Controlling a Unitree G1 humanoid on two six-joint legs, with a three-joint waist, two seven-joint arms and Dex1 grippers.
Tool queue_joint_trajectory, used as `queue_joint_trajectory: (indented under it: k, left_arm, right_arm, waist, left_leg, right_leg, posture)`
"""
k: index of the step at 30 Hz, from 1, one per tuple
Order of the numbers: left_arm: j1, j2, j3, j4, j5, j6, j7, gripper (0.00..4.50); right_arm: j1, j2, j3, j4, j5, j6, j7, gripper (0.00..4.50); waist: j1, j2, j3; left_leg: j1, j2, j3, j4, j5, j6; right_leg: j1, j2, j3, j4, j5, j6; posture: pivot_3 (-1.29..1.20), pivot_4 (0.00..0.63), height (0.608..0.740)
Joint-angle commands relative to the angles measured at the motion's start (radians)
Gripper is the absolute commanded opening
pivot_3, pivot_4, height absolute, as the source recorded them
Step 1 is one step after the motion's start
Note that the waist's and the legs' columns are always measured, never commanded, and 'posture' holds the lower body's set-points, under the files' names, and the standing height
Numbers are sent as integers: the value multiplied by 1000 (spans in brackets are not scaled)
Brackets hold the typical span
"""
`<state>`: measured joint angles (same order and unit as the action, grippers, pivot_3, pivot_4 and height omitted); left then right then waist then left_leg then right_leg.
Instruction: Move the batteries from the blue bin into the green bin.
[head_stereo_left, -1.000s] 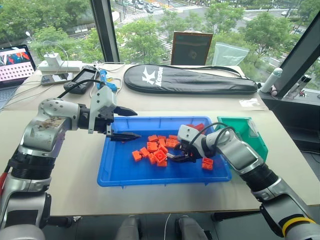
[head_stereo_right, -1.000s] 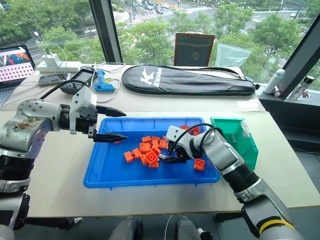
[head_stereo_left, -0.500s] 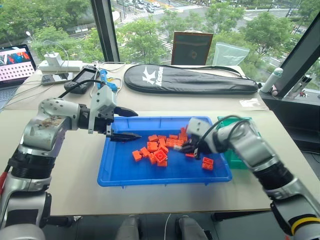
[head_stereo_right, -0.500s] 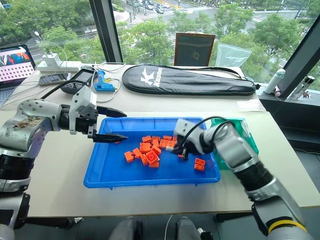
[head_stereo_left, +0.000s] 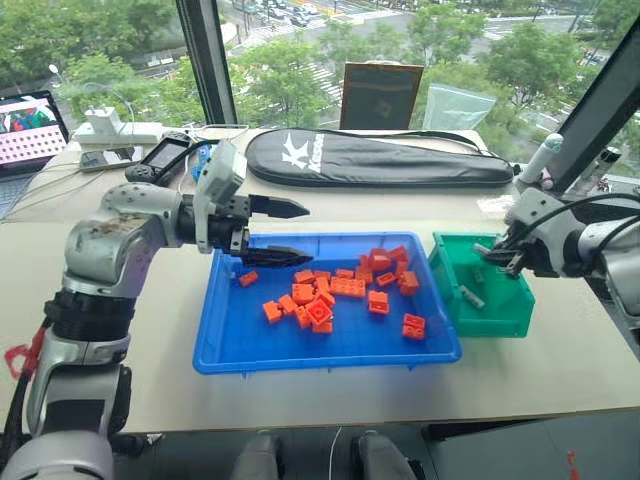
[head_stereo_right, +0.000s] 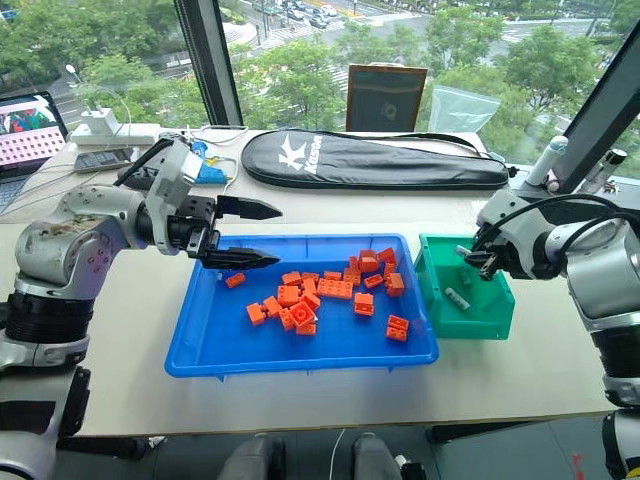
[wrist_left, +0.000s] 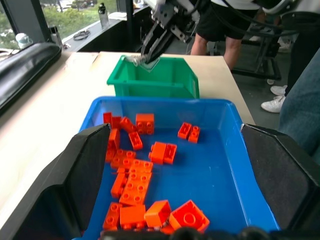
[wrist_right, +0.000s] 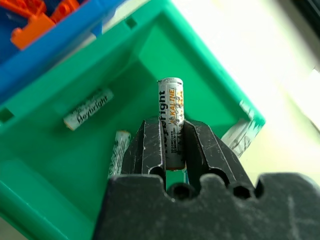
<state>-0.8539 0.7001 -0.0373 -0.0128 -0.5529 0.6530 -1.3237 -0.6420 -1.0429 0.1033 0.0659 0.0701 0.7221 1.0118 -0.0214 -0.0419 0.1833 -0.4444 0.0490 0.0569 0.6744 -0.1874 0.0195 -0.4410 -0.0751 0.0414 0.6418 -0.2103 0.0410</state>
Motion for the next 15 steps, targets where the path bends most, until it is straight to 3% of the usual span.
queue_joint_trajectory:
  k: [1,5,10,11,15]
  left_arm:
    - [-20,11,2,17,23,-40,1,4500]
    - [4,54,-22,26,67,-68,-25,4500]
    - [41,112,-44,27,119,-102,-48,4500]
    - [49,125,-40,24,122,-103,-49,4500]
    - [63,149,-24,8,119,-90,-44,4500]
  right_arm:
    - [-8,13,-33,5,-12,-43,-41,1252]
    - [-54,42,-35,-14,-9,-62,-57,2430]
    - [-104,132,-11,-127,70,17,-25,4247]
    - [-111,180,8,-174,109,52,-13,4435]
    - [-108,332,80,-294,201,153,-11,4435]
  waist:
    - [-1,0,0]
    - [3,0,0]
    - [1,0,0]
    - [-1,0,0]
    - [1,0,0]
  left_leg:
    - [0,0,0,0,0,0]
    - [0,0,0,0,0,0]
    - [0,0,0,0,0,0]
    - [0,0,0,0,0,0]
    - [-1,1,-1,-1,0,0]
  right_leg:
    - [0,0,0,0,0,0]
    - [0,0,0,0,0,0]
    - [0,0,0,-1,0,0]
    - [0,0,0,0,0,0]
    - [0,1,-1,0,0,0]
  posture:
    - [0,150,734]
    - [0,150,734]
    - [0,150,734]
    - [0,150,734]
    - [0,150,734]
